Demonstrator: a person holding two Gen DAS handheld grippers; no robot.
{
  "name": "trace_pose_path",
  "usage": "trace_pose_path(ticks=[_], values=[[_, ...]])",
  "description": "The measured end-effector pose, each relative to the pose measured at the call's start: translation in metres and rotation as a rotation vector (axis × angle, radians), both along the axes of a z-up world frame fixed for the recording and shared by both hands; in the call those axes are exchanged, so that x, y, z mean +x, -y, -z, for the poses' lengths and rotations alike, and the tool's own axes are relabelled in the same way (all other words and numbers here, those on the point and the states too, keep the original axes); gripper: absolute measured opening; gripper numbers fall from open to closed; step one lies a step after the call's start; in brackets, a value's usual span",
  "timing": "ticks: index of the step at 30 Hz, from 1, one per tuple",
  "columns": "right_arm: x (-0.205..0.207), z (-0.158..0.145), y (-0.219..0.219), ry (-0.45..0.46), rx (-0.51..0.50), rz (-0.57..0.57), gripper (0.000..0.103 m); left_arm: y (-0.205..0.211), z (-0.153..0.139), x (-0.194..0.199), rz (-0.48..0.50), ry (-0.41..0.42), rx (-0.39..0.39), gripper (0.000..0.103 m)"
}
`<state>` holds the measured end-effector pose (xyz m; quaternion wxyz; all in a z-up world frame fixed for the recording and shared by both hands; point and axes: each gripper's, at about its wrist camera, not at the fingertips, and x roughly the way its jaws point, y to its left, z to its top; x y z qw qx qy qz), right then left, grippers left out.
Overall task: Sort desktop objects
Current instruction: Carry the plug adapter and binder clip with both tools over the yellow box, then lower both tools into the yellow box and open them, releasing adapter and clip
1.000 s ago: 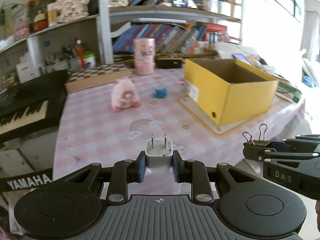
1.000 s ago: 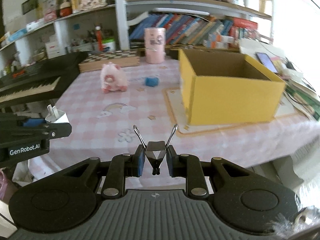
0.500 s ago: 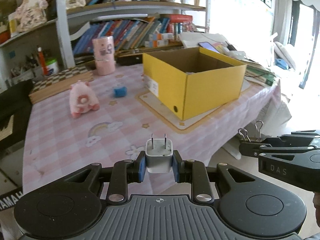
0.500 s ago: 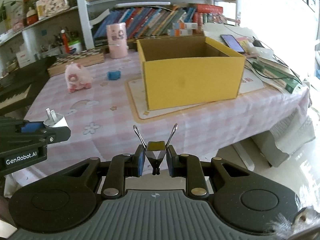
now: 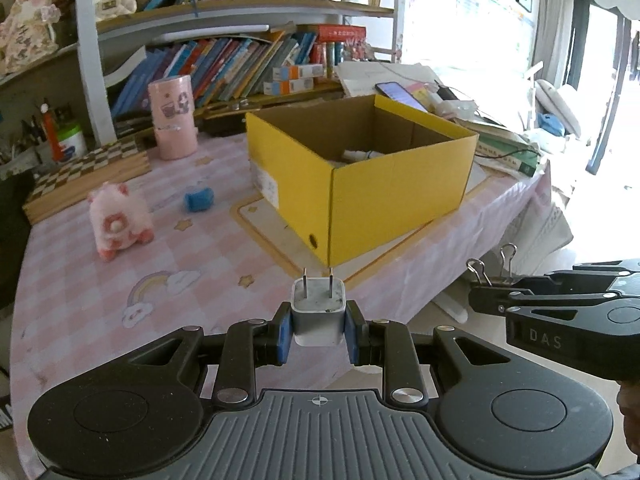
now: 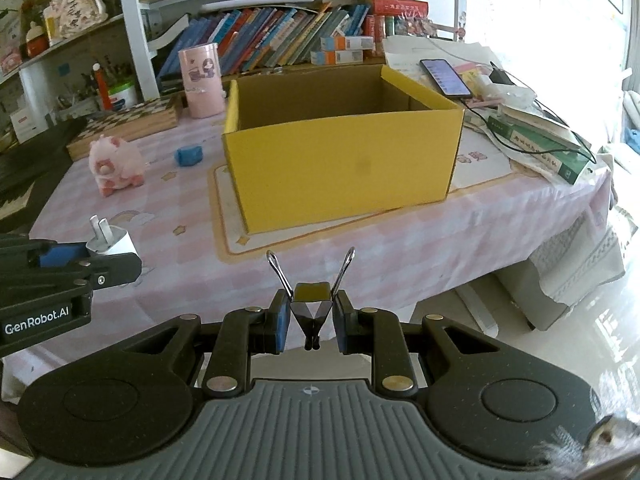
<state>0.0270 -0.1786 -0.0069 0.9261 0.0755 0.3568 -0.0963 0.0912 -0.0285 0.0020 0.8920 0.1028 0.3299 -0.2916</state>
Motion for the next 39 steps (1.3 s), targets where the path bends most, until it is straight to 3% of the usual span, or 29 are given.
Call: trace_pose_path(ticks=[6,13,24,39], values=[[0.018,-0.005,0.026,0.016,-0.011,-0.004,0.021,0.030,-0.007,0.011,0.025,0.035,-0.001,0.025],[0.041,-0.025,0.063,0.101,-0.057,-0.016,0.021,0.063,-0.025,0.032,0.020,0.094,-0.026,0.025],[0.089,-0.059,0.121,0.202,-0.100,-0.079,0.021,0.112,-0.047,0.072,-0.055,0.179,-0.053,0.025],[0.160,-0.041,0.150,0.127,-0.144,-0.276,0.021,0.151,-0.026,0.109,-0.134,0.151,0.030,0.025]])
